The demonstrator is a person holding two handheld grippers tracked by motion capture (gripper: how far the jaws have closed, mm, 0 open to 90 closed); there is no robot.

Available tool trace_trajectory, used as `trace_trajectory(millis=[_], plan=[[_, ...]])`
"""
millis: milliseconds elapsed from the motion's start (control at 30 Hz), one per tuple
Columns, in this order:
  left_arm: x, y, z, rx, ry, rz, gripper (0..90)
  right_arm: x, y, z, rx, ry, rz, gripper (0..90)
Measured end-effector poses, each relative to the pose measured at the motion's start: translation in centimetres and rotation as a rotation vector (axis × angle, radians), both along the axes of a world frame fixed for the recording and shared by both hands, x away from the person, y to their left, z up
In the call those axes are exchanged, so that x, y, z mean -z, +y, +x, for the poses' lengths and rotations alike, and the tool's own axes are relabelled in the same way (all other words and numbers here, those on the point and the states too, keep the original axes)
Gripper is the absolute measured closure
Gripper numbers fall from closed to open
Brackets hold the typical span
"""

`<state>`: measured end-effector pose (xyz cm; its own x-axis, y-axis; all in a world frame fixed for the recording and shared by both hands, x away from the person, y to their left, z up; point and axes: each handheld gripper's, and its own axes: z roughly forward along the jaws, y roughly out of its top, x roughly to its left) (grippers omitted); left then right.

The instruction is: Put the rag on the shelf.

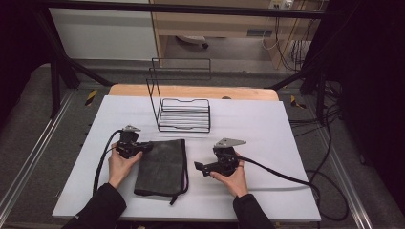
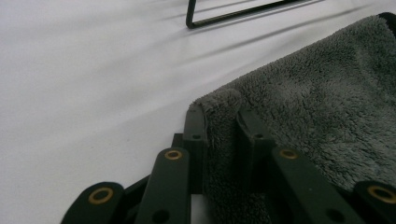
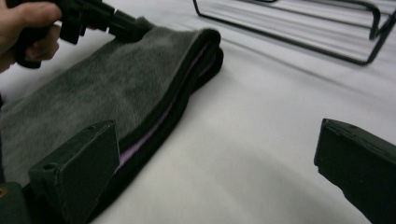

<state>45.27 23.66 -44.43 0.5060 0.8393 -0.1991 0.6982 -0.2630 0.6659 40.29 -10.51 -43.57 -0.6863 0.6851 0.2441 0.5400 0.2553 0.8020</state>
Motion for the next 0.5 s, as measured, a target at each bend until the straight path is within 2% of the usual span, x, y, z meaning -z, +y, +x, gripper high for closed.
trace_trajectory(millis=[133,167,267,433,500], plan=[[0.0,0.0,0.0,0.003,-0.004,0.002,75.3,-0.4,1.3,0.8,0.002,0.001,0.010,2.3],[0.0,0.0,0.0,0.003,-0.007,0.003,75.3,-0.7,2.5,1.4,-0.009,0.003,0.003,3.6],[0.0,0.0,0.0,0.006,-0.006,0.002,75.2,-0.9,4.2,2.4,-0.007,0.014,-0.006,5.9],[0.0,-0.1,0.0,0.009,-0.014,0.011,75.0,-0.6,6.3,4.1,0.020,0.025,-0.023,11.2],[0.0,-0.1,0.0,0.010,-0.015,0.014,75.1,-0.4,6.5,4.5,0.029,0.024,-0.033,12.7]])
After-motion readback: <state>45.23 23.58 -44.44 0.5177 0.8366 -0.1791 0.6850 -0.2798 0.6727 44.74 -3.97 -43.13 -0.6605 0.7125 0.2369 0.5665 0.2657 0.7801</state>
